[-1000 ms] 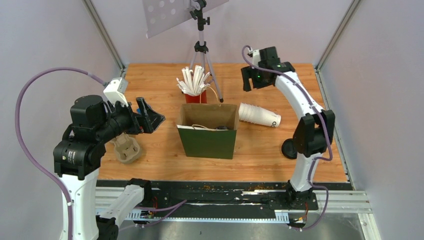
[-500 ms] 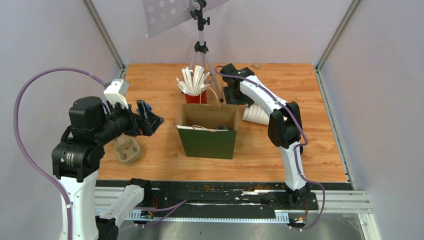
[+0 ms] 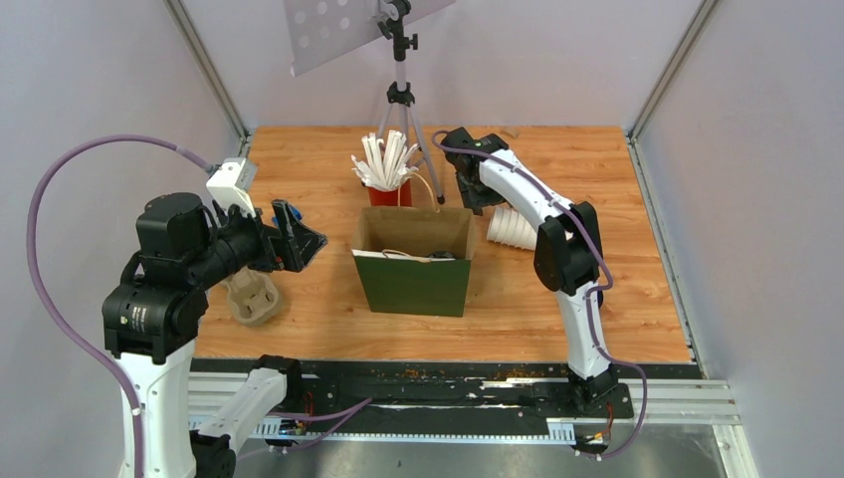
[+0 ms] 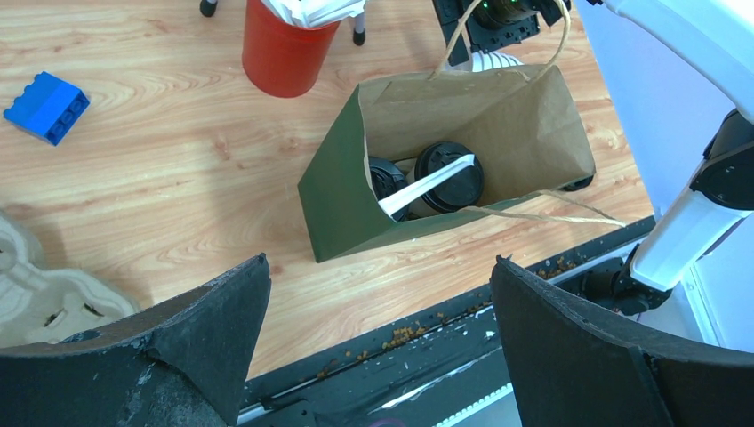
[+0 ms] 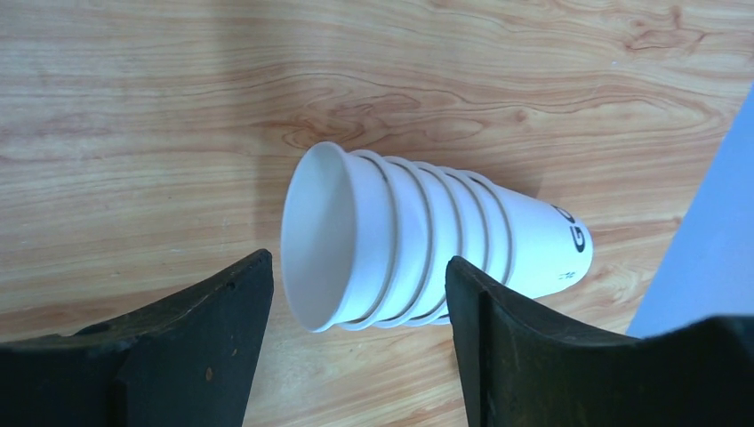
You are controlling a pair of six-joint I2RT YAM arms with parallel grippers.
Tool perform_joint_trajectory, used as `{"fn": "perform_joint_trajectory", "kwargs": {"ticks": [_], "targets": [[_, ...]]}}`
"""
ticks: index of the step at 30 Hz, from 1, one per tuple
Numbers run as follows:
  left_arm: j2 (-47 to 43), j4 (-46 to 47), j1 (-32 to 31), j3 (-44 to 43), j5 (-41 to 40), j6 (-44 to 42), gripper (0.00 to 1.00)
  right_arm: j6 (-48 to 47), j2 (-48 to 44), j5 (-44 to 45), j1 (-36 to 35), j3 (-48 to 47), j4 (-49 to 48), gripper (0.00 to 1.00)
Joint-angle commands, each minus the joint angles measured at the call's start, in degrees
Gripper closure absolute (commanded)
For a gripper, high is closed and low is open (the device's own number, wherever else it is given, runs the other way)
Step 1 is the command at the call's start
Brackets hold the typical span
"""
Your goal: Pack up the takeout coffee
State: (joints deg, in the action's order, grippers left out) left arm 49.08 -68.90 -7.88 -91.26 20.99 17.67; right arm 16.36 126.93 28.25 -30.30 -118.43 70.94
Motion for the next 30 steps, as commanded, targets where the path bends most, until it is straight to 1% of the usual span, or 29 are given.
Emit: {"fn": "perform_joint_trajectory", "kwargs": {"ticks": [1, 8, 14, 16, 19, 25, 26, 27, 30], "targets": [[-0.39, 1.43, -0.12, -0.59, 1.16, -0.27, 0.00, -0.65, -0.13, 4.45, -0.11, 0.61, 1.25, 0.31], [-0.80, 1.17, -0.12, -0.95, 1.16, -0.36, 0.00, -0.28, -0.12, 5.94, 0.47, 2.25, 2.64, 0.44], [-1.34, 1.51, -0.12, -0.11, 0.83, -0.12, 0.00, 0.26, -2.21, 6.22, 1.15, 7.50, 2.91, 0.50], [-1.80, 1.86, -0.14, 0.74, 0.80, 0.03, 0.00, 0.37, -3.59, 6.20, 1.47, 9.19, 2.43, 0.56], [-2.78, 2.31, -0.12, 2.22, 0.69, 0.40, 0.00, 0.22, -5.56, 6.25, 1.72, 10.03, 2.23, 0.69], [-3.62, 3.79, -0.07, 3.58, 0.00, 1.76, 0.00, -1.56, -10.53, 4.35, 1.91, 11.67, 2.12, 0.90], [-3.61, 4.07, -0.12, 3.63, -0.11, 1.90, 0.00, -1.95, -11.62, 3.63, 2.10, 12.29, 1.87, 0.95], [-3.71, 4.46, -0.12, 3.76, -0.16, 2.00, 0.00, -2.07, -13.08, 2.82, 2.46, 12.99, 1.63, 0.99], [-3.79, 5.40, -0.12, 4.42, -0.34, 2.54, 0.00, -2.52, -16.38, 1.12, 3.09, 14.41, 0.98, 1.00]]}}
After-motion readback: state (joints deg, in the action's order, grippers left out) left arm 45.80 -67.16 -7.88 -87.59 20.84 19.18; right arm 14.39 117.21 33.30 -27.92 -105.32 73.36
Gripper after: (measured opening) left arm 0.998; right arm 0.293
